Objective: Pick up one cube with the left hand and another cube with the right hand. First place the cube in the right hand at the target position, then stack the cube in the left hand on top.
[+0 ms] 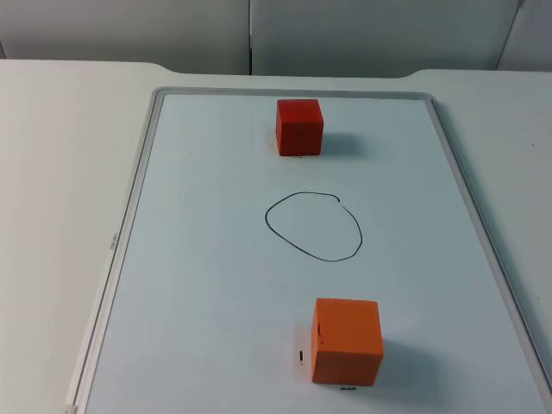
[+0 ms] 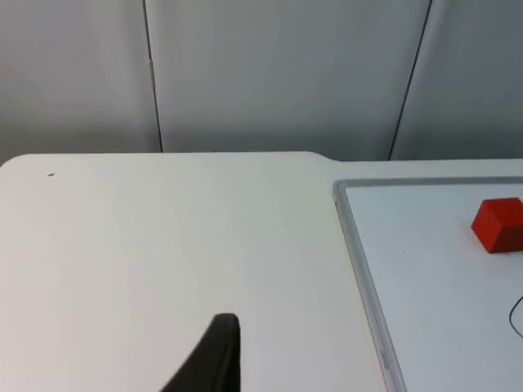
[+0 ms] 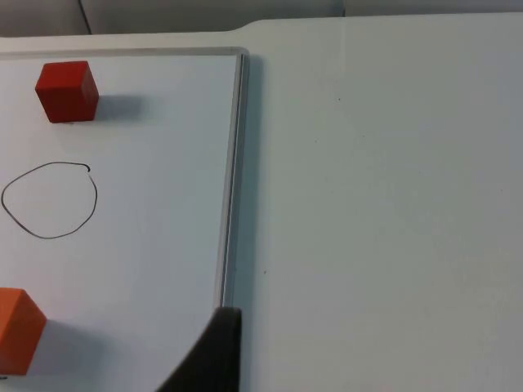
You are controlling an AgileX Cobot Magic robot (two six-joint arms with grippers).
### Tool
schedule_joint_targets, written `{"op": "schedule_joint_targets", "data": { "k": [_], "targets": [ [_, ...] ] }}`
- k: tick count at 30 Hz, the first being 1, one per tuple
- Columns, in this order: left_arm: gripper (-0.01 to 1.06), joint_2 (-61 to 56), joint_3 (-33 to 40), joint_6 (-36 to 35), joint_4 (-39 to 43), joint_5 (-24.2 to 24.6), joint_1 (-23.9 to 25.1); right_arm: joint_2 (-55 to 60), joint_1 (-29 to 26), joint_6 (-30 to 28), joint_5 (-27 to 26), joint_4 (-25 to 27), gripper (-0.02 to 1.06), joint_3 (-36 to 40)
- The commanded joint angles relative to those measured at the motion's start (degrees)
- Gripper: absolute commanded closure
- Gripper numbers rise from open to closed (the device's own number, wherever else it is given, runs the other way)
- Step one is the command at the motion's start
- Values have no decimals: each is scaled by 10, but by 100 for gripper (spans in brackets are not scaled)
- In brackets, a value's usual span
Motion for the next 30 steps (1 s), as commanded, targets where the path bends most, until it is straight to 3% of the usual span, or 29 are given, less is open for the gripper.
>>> {"op": "schedule_joint_targets", "data": {
  "k": [1, 12, 19, 25, 30],
  "targets": [
    [0, 52, -25, 14, -17, -42, 3, -2, -4, 0, -5, 1, 0, 2],
    [0, 212, -88, 108, -99, -111, 3, -2, -4, 0, -5, 1, 0, 2],
    [0, 388, -165, 259, -289, -127, 0, -2, -4, 0, -5, 1, 0, 2],
    [0, 501, -217, 277, -302, -132, -23, -2, -4, 0, -5, 1, 0, 2],
    [0, 637, -290, 283, -294, -131, -80, -2, -4, 0, -5, 1, 0, 2]
  ]
}}
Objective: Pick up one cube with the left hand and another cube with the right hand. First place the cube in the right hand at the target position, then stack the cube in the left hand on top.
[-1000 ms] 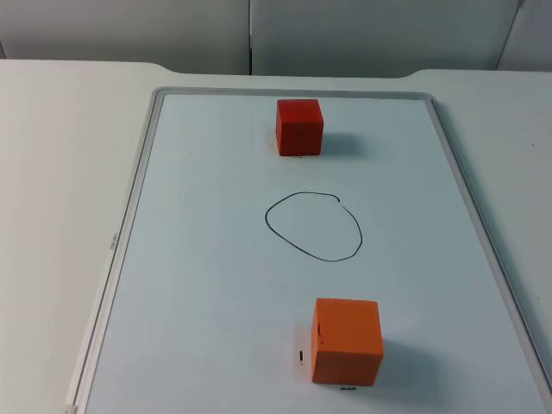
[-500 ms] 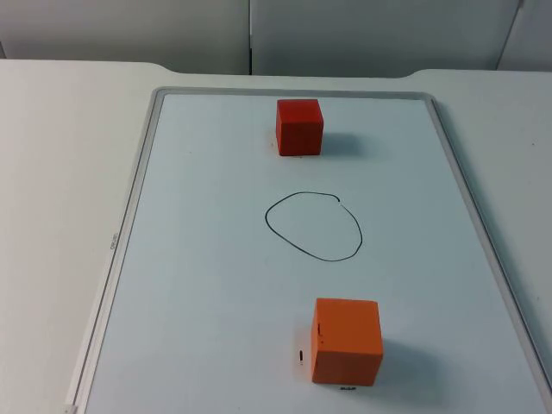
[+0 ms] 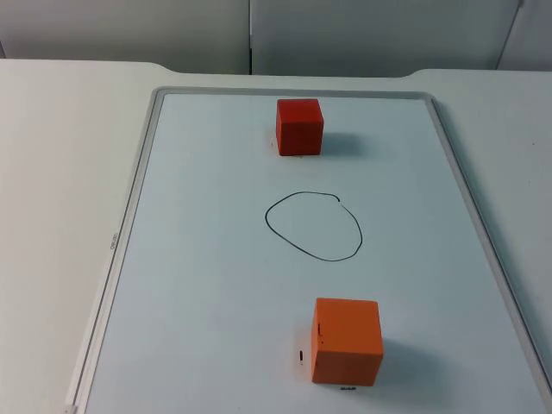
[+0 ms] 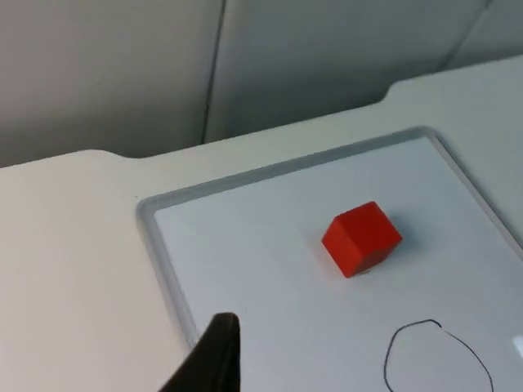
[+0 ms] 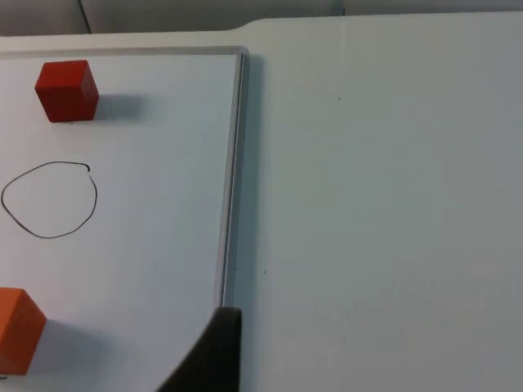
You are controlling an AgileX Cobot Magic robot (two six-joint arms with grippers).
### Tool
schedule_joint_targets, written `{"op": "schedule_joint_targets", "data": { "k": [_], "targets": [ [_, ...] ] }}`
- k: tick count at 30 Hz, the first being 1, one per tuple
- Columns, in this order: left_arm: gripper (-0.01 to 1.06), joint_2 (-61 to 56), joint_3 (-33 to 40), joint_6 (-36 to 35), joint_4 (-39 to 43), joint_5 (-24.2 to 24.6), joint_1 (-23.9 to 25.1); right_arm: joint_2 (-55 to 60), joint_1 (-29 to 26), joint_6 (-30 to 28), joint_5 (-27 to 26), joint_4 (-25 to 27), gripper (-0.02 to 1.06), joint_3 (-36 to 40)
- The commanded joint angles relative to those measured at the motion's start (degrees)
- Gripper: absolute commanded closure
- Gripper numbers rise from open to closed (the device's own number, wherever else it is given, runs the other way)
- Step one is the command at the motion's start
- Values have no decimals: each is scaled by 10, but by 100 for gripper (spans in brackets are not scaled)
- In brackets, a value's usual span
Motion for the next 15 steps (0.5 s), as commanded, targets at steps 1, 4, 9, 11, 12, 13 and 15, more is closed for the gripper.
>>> {"op": "schedule_joint_targets", "data": {
  "k": [1, 4, 9, 11, 12, 13, 15],
  "targets": [
    [0, 52, -34, -1, -2, -4, -26, -2, -4, 0, -5, 1, 0, 2],
    [0, 145, -89, -19, 3, -1, -67, -2, -4, 0, -5, 1, 0, 2],
    [0, 254, -178, -97, 46, 2, -114, -2, -4, 0, -5, 1, 0, 2],
    [0, 297, -215, -133, 66, 7, -130, -2, -4, 0, -5, 1, 0, 2],
    [0, 325, -237, -164, 81, 9, -140, -2, -4, 0, -5, 1, 0, 2],
    [0, 347, -266, -199, 97, 19, -146, -2, -4, 0, -5, 1, 0, 2],
    [0, 373, -296, -223, 107, 28, -154, -2, -4, 0, -5, 1, 0, 2]
  ]
}}
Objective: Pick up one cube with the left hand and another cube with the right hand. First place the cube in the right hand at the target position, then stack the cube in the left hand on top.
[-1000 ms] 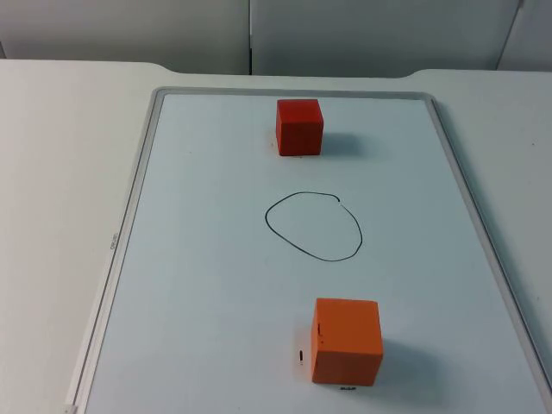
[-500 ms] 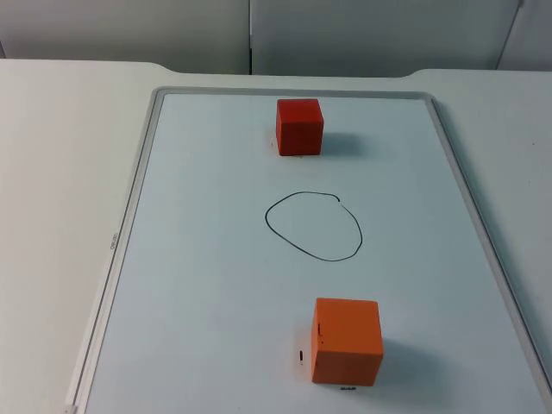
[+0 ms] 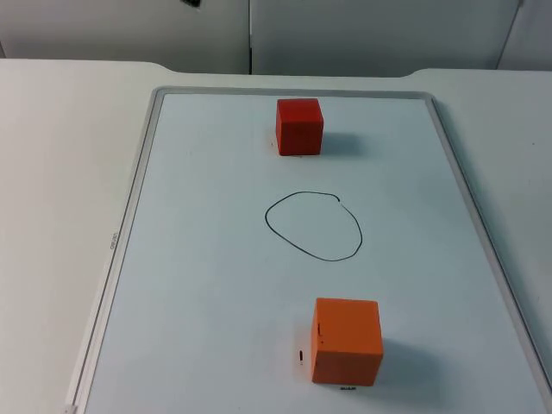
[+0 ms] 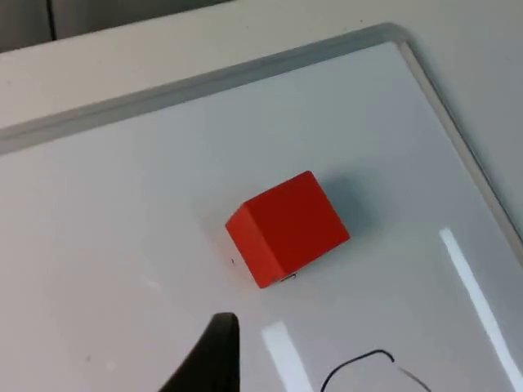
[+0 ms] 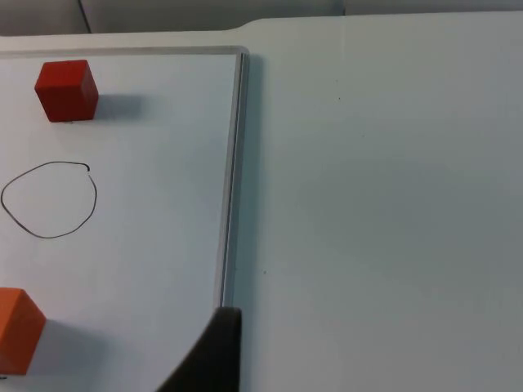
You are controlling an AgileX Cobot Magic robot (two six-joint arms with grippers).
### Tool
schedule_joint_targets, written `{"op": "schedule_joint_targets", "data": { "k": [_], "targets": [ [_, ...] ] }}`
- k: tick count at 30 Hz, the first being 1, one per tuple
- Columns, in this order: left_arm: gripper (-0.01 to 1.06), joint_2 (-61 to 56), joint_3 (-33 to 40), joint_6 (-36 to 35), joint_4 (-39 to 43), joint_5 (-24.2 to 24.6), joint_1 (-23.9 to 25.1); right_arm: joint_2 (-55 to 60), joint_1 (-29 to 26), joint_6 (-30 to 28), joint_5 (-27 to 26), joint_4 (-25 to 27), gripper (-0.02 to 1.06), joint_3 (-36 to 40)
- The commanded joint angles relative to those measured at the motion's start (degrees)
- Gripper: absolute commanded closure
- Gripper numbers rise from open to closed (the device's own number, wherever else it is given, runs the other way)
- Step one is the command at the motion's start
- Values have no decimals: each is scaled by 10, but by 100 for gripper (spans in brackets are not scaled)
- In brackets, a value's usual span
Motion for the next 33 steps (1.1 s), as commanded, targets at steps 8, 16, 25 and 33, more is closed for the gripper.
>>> {"op": "schedule_joint_targets", "data": {
  "k": [8, 16, 25, 33],
  "targets": [
    [0, 138, -169, -158, 108, 33, -56, -2, -4, 0, -5, 1, 0, 2],
    [0, 231, -267, -246, 186, 41, -82, -2, -4, 0, -5, 1, 0, 2],
    [1, 263, -271, -326, 240, 21, -88, -2, -4, 0, -5, 1, 0, 2],
    [1, 289, -271, -346, 235, 18, -89, -2, -4, 0, -5, 1, 0, 2]
  ]
}}
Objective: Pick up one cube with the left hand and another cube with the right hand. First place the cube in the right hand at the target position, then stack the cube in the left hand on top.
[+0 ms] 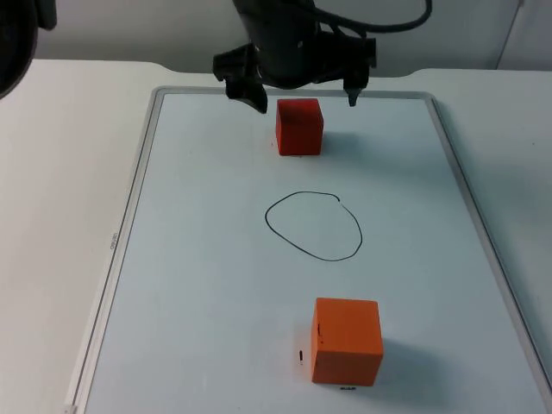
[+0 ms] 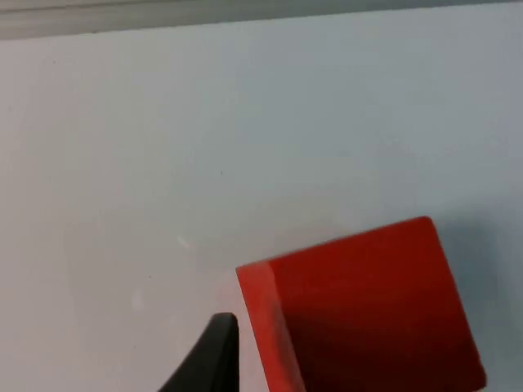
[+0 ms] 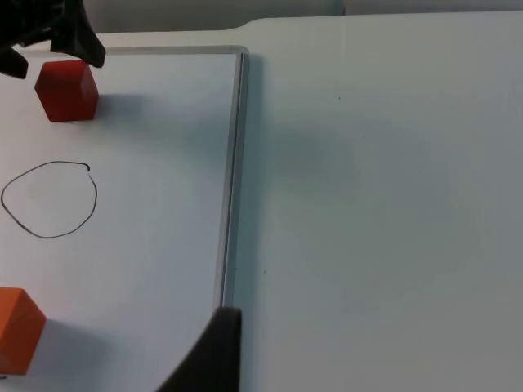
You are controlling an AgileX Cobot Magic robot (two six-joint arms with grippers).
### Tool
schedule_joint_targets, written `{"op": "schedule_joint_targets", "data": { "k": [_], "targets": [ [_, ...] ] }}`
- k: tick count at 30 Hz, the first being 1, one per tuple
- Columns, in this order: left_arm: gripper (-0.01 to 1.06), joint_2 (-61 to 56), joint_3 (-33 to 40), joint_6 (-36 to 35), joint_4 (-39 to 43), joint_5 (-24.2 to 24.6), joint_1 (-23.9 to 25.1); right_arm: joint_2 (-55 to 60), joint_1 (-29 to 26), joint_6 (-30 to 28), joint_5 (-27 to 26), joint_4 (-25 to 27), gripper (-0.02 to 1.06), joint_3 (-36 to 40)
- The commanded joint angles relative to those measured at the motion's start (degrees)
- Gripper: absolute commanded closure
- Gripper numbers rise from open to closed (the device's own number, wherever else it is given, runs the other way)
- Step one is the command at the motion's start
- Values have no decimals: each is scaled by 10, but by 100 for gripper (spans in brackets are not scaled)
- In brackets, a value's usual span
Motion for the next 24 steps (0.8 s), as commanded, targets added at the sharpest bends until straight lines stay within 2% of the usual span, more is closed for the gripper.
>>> {"op": "schedule_joint_targets", "data": {
  "k": [1, 14, 22, 24],
  "targets": [
    [1, 7, -5, -9, -3, -9, -5, -2, -4, 0, -5, 1, 0, 2],
    [1, 25, -5, -12, -3, -43, -5, -2, -4, 0, -5, 1, 0, 2],
    [1, 37, -5, -11, -3, -42, -5, -2, -4, 0, -5, 1, 0, 2],
    [4, 39, -5, -11, -3, -41, -5, -2, -4, 0, -5, 1, 0, 2]
  ]
}}
